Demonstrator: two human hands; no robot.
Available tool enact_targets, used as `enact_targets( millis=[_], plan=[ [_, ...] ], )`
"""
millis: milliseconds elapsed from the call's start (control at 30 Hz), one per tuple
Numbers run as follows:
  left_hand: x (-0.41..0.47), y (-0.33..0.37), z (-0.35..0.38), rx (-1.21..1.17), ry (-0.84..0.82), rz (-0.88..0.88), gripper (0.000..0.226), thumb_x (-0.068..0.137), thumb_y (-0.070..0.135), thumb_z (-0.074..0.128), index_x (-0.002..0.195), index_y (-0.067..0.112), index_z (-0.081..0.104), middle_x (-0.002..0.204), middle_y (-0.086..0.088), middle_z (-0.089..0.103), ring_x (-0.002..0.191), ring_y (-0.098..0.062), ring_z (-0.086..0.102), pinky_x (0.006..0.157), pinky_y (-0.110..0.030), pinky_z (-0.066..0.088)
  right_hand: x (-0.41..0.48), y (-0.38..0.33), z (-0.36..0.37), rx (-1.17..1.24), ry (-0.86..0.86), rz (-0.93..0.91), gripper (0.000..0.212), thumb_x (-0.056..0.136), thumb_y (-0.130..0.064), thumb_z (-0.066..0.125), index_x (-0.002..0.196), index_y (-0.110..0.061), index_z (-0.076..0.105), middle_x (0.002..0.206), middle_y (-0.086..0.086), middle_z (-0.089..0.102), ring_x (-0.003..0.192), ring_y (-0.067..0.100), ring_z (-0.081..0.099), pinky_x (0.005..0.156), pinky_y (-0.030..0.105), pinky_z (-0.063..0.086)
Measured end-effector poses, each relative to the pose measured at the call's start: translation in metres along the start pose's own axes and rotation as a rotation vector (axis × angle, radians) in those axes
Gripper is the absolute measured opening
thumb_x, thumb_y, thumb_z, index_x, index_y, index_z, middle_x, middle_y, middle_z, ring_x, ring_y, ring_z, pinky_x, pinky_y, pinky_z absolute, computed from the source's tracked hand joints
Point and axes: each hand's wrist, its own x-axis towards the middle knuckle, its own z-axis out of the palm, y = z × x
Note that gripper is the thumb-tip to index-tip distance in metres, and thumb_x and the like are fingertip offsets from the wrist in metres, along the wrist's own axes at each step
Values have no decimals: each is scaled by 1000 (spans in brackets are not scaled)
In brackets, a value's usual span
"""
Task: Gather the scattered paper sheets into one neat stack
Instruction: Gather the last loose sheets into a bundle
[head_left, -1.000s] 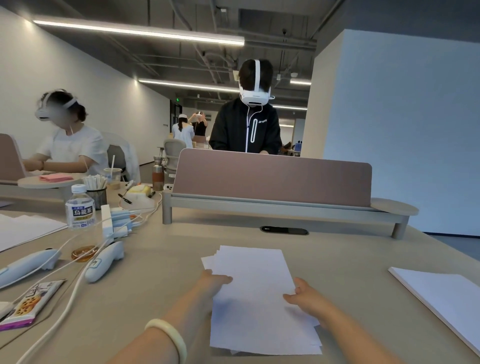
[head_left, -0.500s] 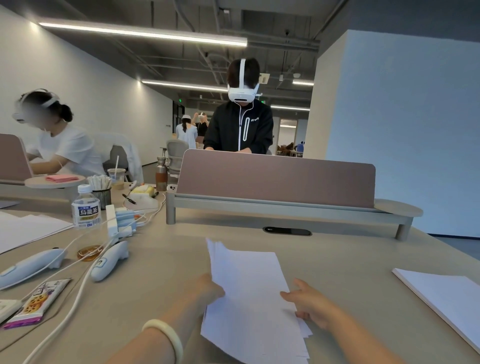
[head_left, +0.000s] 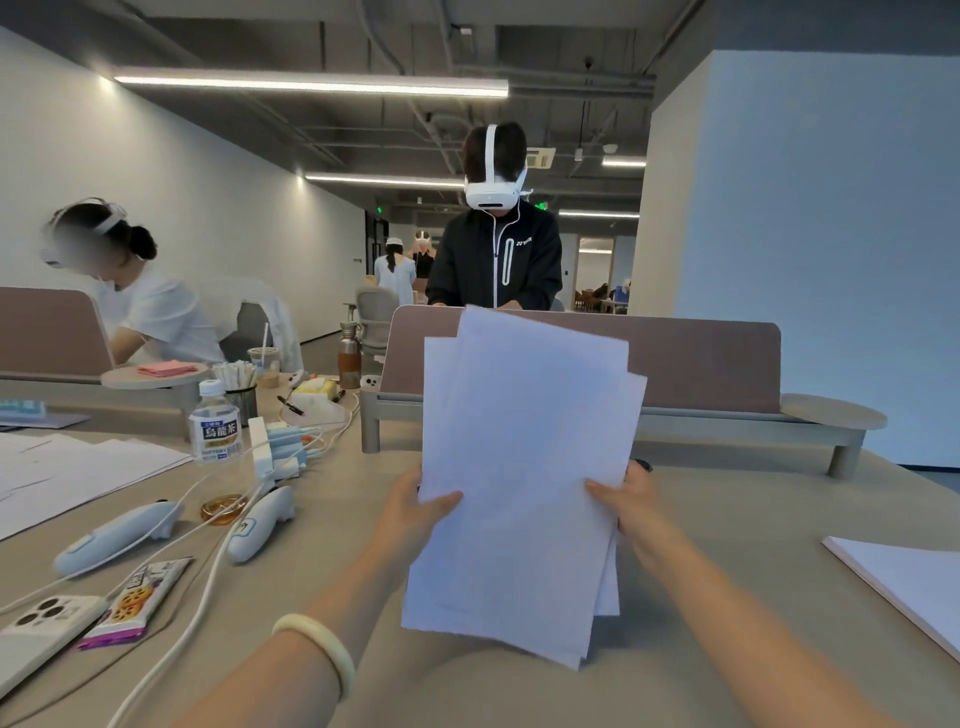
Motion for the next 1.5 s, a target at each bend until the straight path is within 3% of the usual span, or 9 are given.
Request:
enact_targets(
  millis=[100,300,500,700,900,1067,1300,1400,1500],
  plan=[
    [7,6,1,63,43,80,29,87,3,62,111,18,55,102,4,67,94,-19,66,67,-18,54,-2,-22,11,-41,62,-97,26,90,-10,59,115,-11,52,110,1,63,97,20,63,82,33,52],
    [-1,-5,3,32,-3,150,46,75,7,75,105,32,51,95,18,70,89,4,65,62,-10,51,-11,-2,21,-28,94,-91,25,84,-8,66,96,-18,47,95,-3,59,83,12,60,68,26,48],
    [6,-26,10,39,178,13,36,90,5,53,120,23,44,114,-1,60,103,-21,60,85,-38,51,-14,16,33,-7,89,-34,20,89,-7,57,105,-18,52,105,6,65,92,23,64,84,39,52],
    [12,-13,17,8,176,44,34,92,6,53,115,21,33,101,9,51,88,-7,56,77,-33,48,-9,6,36,24,78,-76,30,87,-6,59,115,-12,50,102,4,64,84,14,62,65,26,48],
    [-1,-42,22,45,171,-15,27,96,5,43,120,16,38,116,-2,54,112,-22,53,90,-34,45,-20,41,40,-111,104,18,20,84,-8,51,102,-13,53,98,6,63,88,21,62,71,31,49],
    [9,-28,28,93,218,26,20,98,4,37,115,13,38,108,-3,51,102,-22,52,84,-29,39,-9,34,45,-143,151,-14,31,74,-19,48,102,-8,57,87,4,65,81,24,61,59,27,44],
    [4,-75,32,95,251,-167,28,90,12,43,118,14,42,116,-5,54,111,-27,55,98,-47,46,-16,72,47,-185,129,97,30,72,-14,46,101,-6,52,87,2,57,77,18,53,58,22,41],
    [3,-68,37,104,286,-135,19,94,2,37,111,9,44,111,-9,53,106,-22,52,91,-34,43,-8,75,46,-214,166,88,26,82,-3,44,106,-4,54,98,8,64,92,27,61,68,27,44],
    [5,-62,38,120,323,-108,15,94,-1,36,106,6,41,104,-12,50,97,-20,48,82,-29,36,-5,70,47,-192,161,87,25,81,-4,44,105,-4,52,91,4,60,83,21,58,65,27,43]
  ],
)
